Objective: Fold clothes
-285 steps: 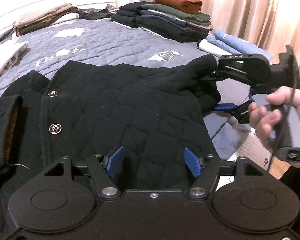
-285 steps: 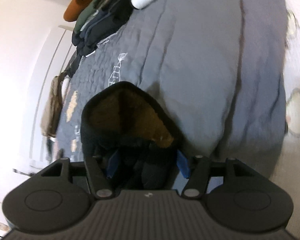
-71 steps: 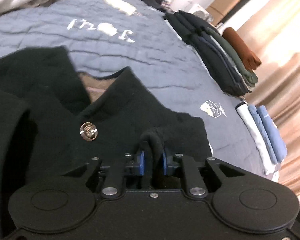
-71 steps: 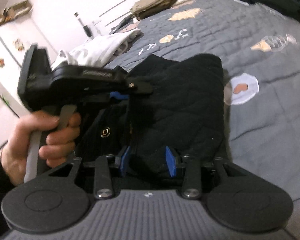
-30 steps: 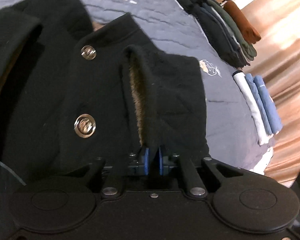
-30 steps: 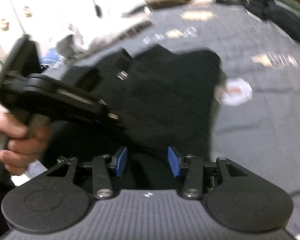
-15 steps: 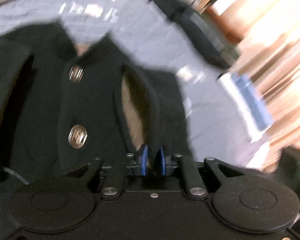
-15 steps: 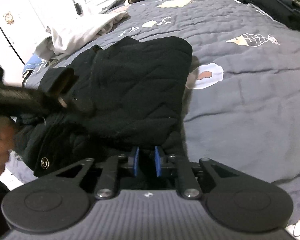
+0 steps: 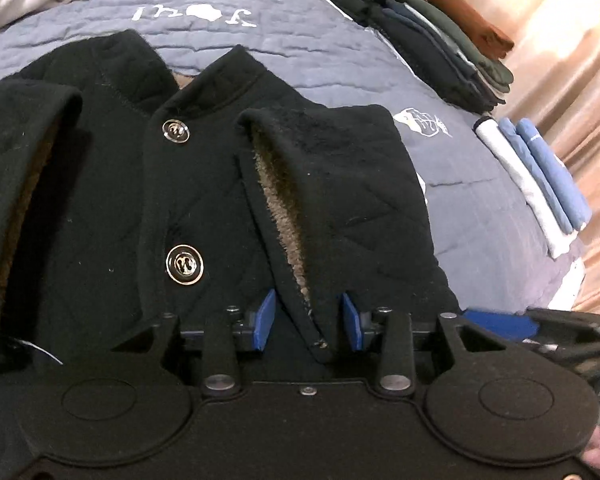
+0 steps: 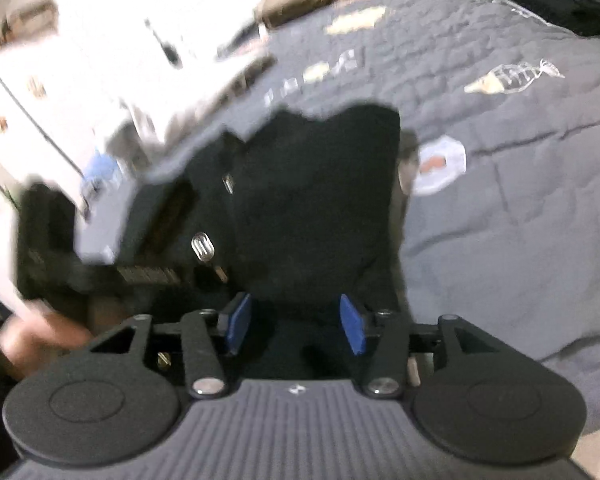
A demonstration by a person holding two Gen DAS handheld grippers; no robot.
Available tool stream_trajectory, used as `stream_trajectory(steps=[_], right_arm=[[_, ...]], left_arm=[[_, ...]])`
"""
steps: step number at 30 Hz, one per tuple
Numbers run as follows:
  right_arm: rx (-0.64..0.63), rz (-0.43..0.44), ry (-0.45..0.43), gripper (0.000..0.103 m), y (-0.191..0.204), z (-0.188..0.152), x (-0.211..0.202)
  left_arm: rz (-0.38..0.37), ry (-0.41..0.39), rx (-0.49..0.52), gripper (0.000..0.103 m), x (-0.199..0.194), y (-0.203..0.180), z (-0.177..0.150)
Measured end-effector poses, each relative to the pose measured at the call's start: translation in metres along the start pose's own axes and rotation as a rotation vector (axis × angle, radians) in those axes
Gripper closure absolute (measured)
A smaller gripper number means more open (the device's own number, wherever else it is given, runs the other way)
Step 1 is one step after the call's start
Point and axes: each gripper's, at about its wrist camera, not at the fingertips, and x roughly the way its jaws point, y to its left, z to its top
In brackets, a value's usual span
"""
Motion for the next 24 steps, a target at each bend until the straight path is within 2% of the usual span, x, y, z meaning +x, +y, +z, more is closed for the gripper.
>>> stream_trajectory(steps=[4, 8, 11, 18, 24], right_arm=[[0.114, 0.069, -0.163, 0.049, -0.005, 0.016, -0.017], [0.154, 0.061, -0.221, 0.048, 0.0, 0.035, -0.001], [0.124, 0.043, -0.189, 0.047, 0.008, 0.044, 0.018], [-0.021, -0.005, -0.053, 0.047, 0.029, 0.055, 0.062], [0.002, -0.044, -0.011, 0.047, 0.028, 0.051, 0.084]], left_arm=[[-0.018, -0.012, -0.038, 0.065, 0.002, 0.001, 0.003], [-0.001, -0.026, -0.004, 0.065, -0.002, -0.002, -0.002], [0.002, -0.041, 0.009, 0.064, -0.01, -0.004, -0.003], [0.03, -0.068, 0.057, 0.06, -0.045, -0.002, -0.009], [0.05, -0.142, 0.004, 0.06, -0.085, 0.03, -0.012]])
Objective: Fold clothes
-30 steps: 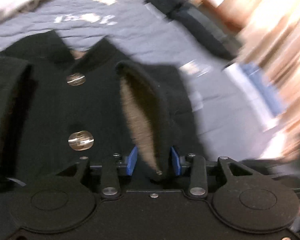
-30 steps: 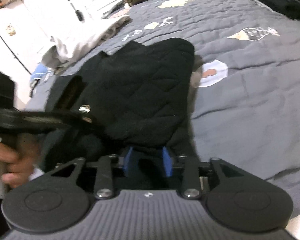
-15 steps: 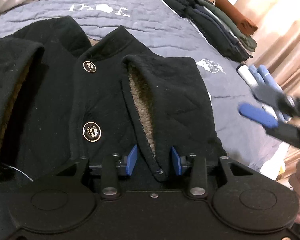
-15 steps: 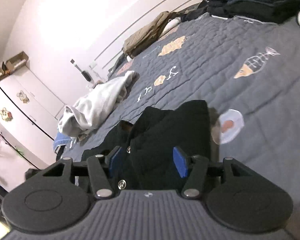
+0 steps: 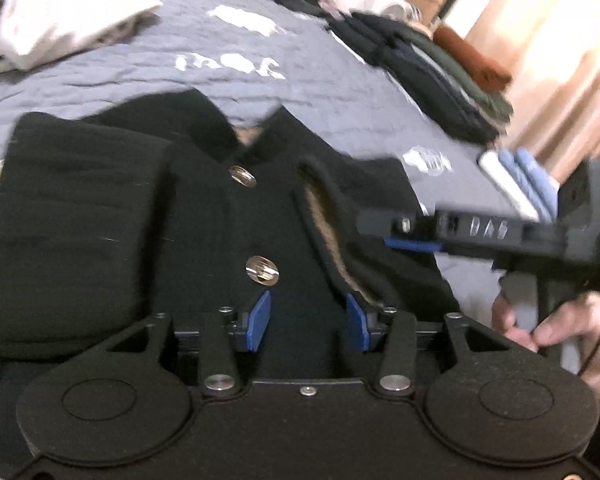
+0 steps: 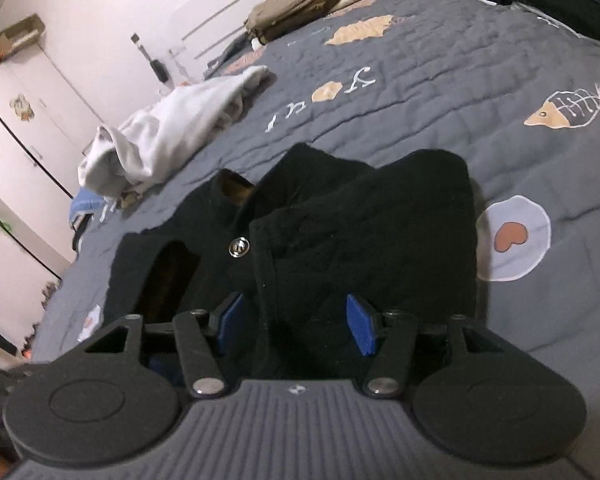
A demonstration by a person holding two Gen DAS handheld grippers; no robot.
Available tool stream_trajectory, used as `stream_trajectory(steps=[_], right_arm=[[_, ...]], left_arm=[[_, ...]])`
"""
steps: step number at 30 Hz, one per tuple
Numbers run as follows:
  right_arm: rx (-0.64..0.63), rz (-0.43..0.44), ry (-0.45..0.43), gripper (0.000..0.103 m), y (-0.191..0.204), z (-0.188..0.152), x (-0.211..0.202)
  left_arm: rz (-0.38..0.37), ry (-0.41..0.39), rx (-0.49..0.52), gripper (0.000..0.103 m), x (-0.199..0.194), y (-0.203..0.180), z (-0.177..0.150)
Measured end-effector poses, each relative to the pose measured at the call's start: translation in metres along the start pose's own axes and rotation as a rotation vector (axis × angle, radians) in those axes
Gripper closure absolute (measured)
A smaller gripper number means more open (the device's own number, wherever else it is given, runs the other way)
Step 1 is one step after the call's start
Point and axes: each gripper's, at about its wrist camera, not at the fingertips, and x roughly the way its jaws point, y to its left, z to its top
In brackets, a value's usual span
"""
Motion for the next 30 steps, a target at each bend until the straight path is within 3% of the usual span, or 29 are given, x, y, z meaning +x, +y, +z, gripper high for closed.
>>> stream_trajectory(steps=[8, 17, 23, 30], right_arm=[[-0.05, -0.037, 0.017, 0.033, 0.015, -0.006, 0.015], [-0.076, -0.065, 0.024, 0.027, 0.021, -0.005, 0.021], [-0.062, -0.058, 0.022, 0.026, 0.02, -0.005, 0.021], [-0.081, -0.071, 0.03, 0.026, 0.023, -0.004, 0.023]], left_arm=[[0.093, -0.082, -0.059, 0.057, -0.036, 0.037, 0.001], [0.212, -0.154, -0.147, 0.049, -0.073, 0.089, 0.002], [0.301, -0.141, -0.251, 0.046, -0.084, 0.134, -0.002], [0.243, -0.124, -0.39, 0.04, -0.088, 0.164, -0.015]])
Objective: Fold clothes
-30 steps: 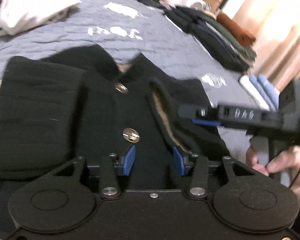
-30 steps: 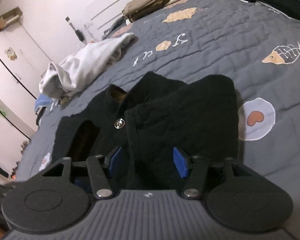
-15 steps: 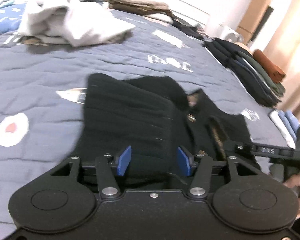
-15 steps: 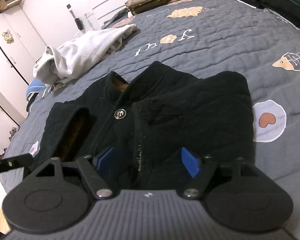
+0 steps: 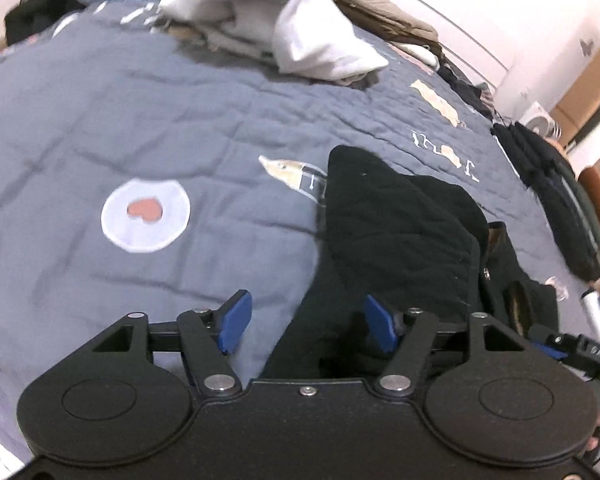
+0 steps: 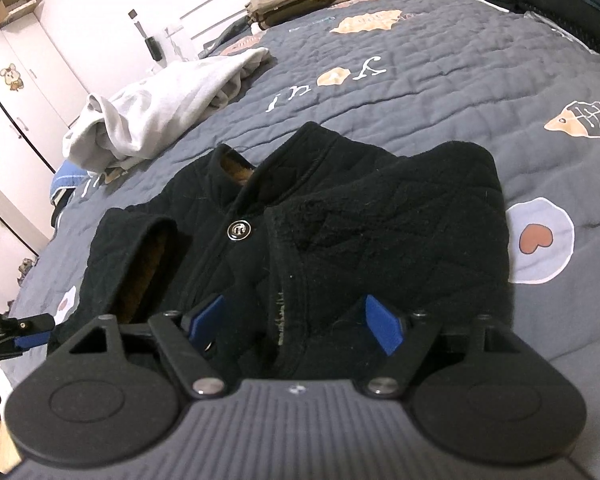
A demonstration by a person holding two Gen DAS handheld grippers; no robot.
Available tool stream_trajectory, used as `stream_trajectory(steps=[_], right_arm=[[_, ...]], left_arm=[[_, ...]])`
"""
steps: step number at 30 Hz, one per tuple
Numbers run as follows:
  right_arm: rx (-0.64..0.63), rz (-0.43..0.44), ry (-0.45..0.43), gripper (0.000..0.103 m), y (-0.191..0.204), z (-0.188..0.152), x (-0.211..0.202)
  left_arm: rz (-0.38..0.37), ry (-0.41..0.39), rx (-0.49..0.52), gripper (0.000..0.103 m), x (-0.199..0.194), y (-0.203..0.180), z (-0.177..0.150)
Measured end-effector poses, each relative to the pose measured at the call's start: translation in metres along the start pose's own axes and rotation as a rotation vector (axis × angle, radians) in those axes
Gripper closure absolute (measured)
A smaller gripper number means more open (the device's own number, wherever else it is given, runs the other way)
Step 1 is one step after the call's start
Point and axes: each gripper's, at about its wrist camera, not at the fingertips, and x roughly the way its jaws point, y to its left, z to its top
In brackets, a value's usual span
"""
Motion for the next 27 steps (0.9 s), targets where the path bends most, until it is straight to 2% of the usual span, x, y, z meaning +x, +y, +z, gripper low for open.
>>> stream_trajectory(steps=[5, 10, 14, 18, 21, 23, 26, 27], right_arm=[[-0.03, -0.016, 0.003, 0.025, 0.004, -0.001, 0.001], [-0.034, -0.029, 0.003, 0.023, 0.007, -0.001, 0.004], [-0.053, -0.035, 0.0, 0.022, 0.009, -0.002, 0.004], [-0.058, -0.032, -0.001, 0.021, 0.009, -0.003, 0.003], [-0.061, -0.029, -0.002, 0.021, 0.008, -0.004, 0.003], [-0.063, -0.026, -0.002, 0.021, 0.008, -0.004, 0.002], [-0.066, -0.023, -0.002, 0.021, 0.008, -0.005, 0.002], [-0.066, -0.022, -0.002, 0.021, 0.008, -0.005, 0.001]], left_arm=[[-0.017, 0.014, -0.024, 0.036, 0.003, 0.006, -0.009], [-0.041, 0.012, -0.038, 0.036, 0.009, 0.005, -0.008], [-0.083, 0.05, -0.052, 0.036, 0.021, 0.001, -0.009], [-0.092, 0.07, -0.07, 0.037, 0.029, 0.002, -0.011], [-0.12, 0.064, -0.082, 0.05, 0.029, 0.001, -0.011], [-0.126, 0.055, -0.062, 0.063, 0.027, -0.002, -0.011], [-0.124, 0.038, -0.025, 0.072, 0.024, -0.009, -0.011], [-0.118, 0.034, -0.009, 0.072, 0.023, -0.012, -0.01]])
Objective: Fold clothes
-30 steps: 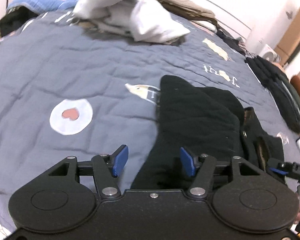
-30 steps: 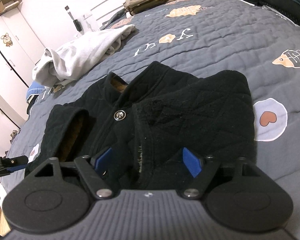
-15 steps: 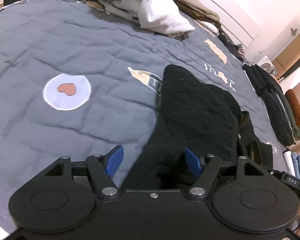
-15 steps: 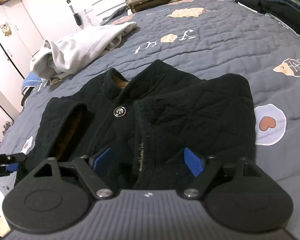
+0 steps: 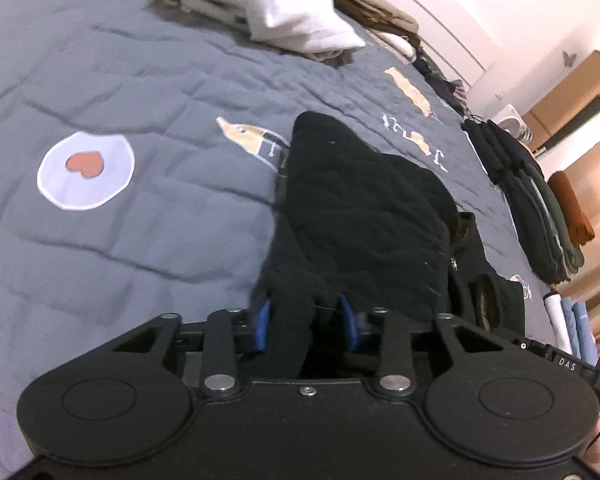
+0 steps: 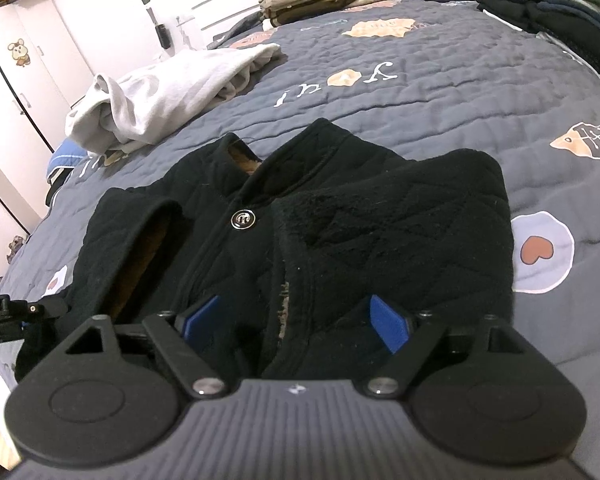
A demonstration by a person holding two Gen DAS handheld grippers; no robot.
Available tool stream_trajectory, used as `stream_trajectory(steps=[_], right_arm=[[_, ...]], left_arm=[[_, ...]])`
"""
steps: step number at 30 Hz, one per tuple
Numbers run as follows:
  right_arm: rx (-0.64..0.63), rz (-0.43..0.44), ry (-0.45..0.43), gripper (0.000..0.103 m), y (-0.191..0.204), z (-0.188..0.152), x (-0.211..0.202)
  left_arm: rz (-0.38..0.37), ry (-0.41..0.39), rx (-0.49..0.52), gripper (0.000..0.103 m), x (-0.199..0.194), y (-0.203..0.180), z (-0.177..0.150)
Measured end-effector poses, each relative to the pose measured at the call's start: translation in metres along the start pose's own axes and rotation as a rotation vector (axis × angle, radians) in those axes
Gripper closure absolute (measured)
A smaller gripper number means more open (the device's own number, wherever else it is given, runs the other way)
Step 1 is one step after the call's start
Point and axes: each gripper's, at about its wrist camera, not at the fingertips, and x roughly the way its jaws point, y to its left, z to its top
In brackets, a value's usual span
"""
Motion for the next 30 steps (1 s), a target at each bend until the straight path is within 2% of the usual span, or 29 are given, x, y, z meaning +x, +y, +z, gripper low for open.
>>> stream_trajectory(steps=[3, 5, 7, 11, 12, 14, 15, 17, 20, 26, 30], right_arm=[[0.001, 0.001, 0.0, 0.021, 0.0, 0.0, 0.0], [0.001, 0.002, 0.0, 0.021, 0.0, 0.0, 0.0], [0.001, 0.002, 0.0, 0.021, 0.0, 0.0, 0.0], [0.001, 0.003, 0.0, 0.021, 0.0, 0.0, 0.0], [0.001, 0.003, 0.0, 0.021, 0.0, 0.0, 0.0], [-0.001, 0.002, -0.001, 0.021, 0.0, 0.0, 0.0], [-0.001, 0.002, -0.001, 0.021, 0.0, 0.0, 0.0], [0.003, 0.004, -0.001, 0.02, -0.001, 0.0, 0.0], [0.013, 0.008, -0.003, 0.02, -0.002, 0.0, -0.001], [0.116, 0.047, -0.017, 0.018, -0.012, 0.001, -0.004], [0.21, 0.091, -0.022, 0.018, -0.025, 0.003, -0.006]], left_arm=[[0.041, -0.004, 0.008, 0.065, 0.003, -0.003, -0.002], [0.058, 0.026, -0.029, 0.051, 0.009, 0.001, -0.002], [0.047, 0.035, -0.051, 0.051, 0.01, 0.005, -0.002], [0.017, 0.038, -0.078, 0.052, 0.012, 0.008, -0.002], [0.012, 0.034, -0.076, 0.054, 0.011, 0.008, -0.002], [0.006, 0.016, -0.073, 0.068, 0.008, 0.006, -0.001], [0.004, 0.003, -0.066, 0.07, 0.005, 0.003, 0.0], [0.037, -0.034, 0.035, 0.076, -0.002, -0.013, -0.001], [0.072, -0.078, 0.21, 0.078, -0.012, -0.044, -0.005], [0.037, -0.148, 0.436, 0.079, -0.029, -0.095, -0.02], [0.021, -0.167, 0.572, 0.079, -0.025, -0.128, -0.039]])
